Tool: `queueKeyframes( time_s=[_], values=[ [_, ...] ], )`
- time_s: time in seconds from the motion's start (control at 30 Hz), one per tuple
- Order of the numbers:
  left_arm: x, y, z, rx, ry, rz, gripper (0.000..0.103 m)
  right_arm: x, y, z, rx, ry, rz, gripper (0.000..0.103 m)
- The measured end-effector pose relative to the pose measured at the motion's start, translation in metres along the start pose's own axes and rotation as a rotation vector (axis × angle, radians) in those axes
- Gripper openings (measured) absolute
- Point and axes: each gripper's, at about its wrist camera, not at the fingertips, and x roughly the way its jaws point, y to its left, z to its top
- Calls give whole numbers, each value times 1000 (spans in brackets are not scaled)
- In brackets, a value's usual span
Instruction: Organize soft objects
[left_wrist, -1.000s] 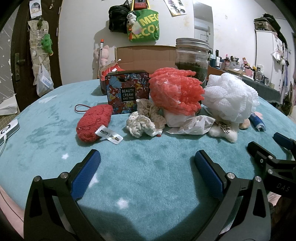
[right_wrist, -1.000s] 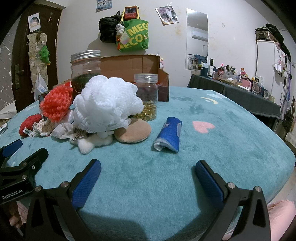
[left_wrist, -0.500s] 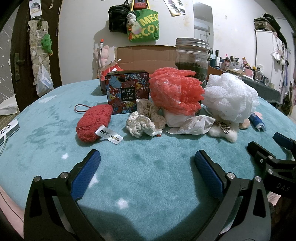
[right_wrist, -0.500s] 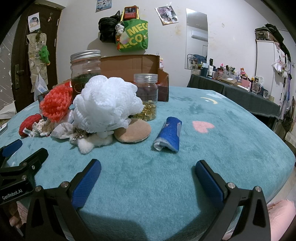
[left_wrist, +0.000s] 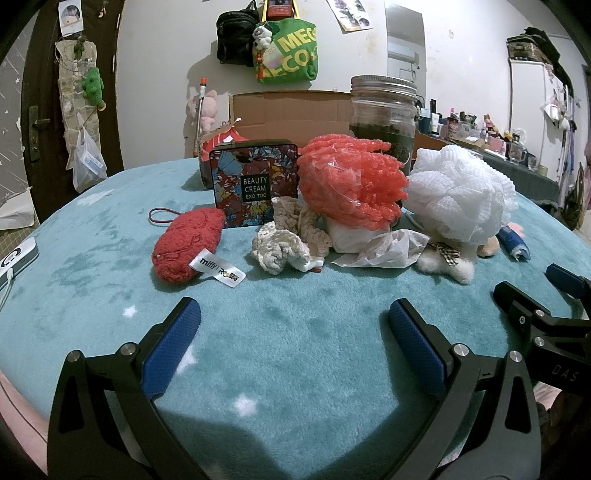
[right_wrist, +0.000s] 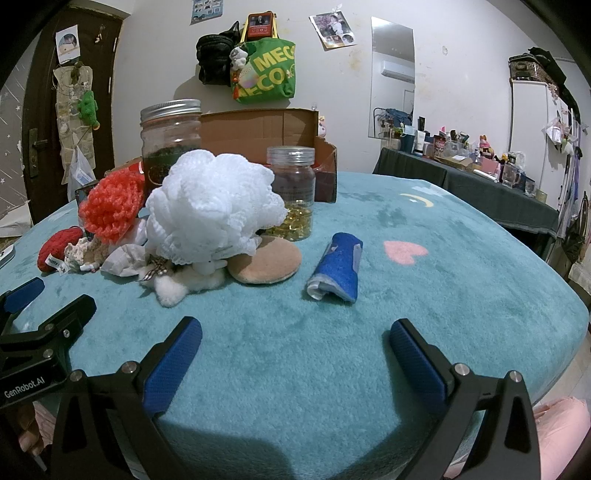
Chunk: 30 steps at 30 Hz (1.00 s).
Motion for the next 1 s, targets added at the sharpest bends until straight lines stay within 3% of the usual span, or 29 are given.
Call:
queueKeyframes(
  time_s=[1.0],
  values=[
    [0, 0, 1, -10, 9, -11, 103, 1, 1, -1, -5, 13, 10, 103]
  ],
)
